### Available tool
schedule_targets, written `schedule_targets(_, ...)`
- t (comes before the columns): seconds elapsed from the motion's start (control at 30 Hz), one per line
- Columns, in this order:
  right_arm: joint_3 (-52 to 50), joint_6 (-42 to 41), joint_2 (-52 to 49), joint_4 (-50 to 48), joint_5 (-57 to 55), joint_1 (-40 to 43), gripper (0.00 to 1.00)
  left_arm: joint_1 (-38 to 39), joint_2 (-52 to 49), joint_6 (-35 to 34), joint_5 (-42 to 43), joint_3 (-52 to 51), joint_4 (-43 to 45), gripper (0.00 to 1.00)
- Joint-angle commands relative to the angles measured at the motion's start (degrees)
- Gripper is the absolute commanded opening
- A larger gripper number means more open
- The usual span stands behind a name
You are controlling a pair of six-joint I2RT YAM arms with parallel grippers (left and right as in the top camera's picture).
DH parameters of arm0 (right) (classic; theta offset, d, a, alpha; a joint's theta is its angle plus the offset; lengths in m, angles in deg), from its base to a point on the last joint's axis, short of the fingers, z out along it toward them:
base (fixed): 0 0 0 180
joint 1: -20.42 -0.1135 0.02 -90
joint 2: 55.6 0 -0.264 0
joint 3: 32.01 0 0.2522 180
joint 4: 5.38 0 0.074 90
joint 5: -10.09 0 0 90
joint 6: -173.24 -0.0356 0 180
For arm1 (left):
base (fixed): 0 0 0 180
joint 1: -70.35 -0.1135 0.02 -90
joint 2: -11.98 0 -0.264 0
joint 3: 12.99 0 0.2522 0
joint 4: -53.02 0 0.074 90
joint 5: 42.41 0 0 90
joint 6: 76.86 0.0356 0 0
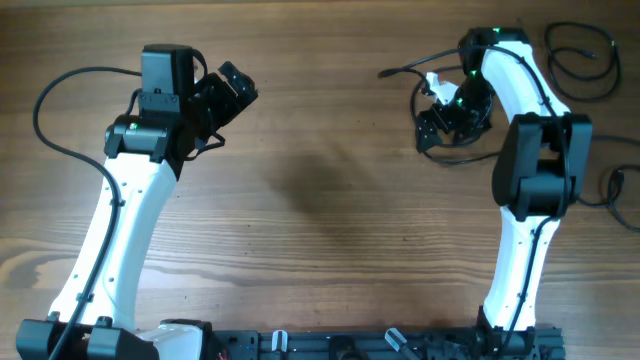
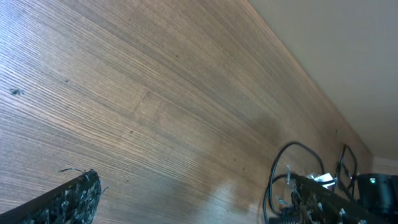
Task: Untangle cables
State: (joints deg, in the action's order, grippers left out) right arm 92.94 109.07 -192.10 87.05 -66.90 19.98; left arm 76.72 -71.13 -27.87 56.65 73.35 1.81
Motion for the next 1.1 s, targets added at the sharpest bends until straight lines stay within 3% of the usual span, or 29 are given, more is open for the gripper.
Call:
schedule_targets(0.0, -2.38, 2.71, 0.39, -4.44, 0.0, -0.09, 0.96, 0.26, -0.48, 0.11, 0.48, 0.22, 0.66, 1.0)
schedule_targets(0.2, -2.38, 3.58, 0.39, -6.05, 5.25, -1.46, 0.9, 0.26, -0.48, 0.11, 0.48, 0.22, 0.61, 1.0)
schedule_targets(0.27, -2.38, 1.99, 0.39, -6.36, 6.84, -2.69, 0.82, 0.26, -0.48, 0.11, 0.48, 0.22, 0.66, 1.0)
schedule_targets(0.37, -2.43, -9.77, 0.39, -8.79, 3.52, -5.27, 0.79, 0.26, -0.48, 0.11, 0.48, 0.22, 0.66, 1.0)
schedule_targets(0.5, -3.96, -27.56, 0.39, -13.18, -8.9, -8.5, 0.79, 0.26, -0.48, 0.11, 0.48, 0.22, 0.61, 1.0)
schedule_targets(0.6, -7.45, -34.84, 0.37, -17.2, -13.86, -9.99, 0.73, 0.26, -0.48, 0.13, 0.48, 0.22, 0.61, 1.0)
schedule_targets(0.67, -9.97, -35.47, 0.37, -19.39, -14.32, -10.23, 0.69, 0.26, -0.48, 0.13, 0.48, 0.22, 0.59, 1.0)
schedule_targets(0.73, -12.81, -36.52, 0.37, -21.16, -14.36, -10.19, 0.59, 0.26, -0.48, 0.13, 0.48, 0.22, 0.61, 1.0)
schedule_targets(0.93, -15.23, -36.54, 0.39, -22.14, -14.32, -9.77, 0.14, 0.26, -0.48, 0.11, 0.46, 0.22, 0.83, 1.0)
schedule_targets(1.07, -14.36, -36.74, 0.46, -22.32, -14.93, -9.03, 0.04, 0.26, -0.48, 0.11, 0.48, 0.22, 0.85, 1.0)
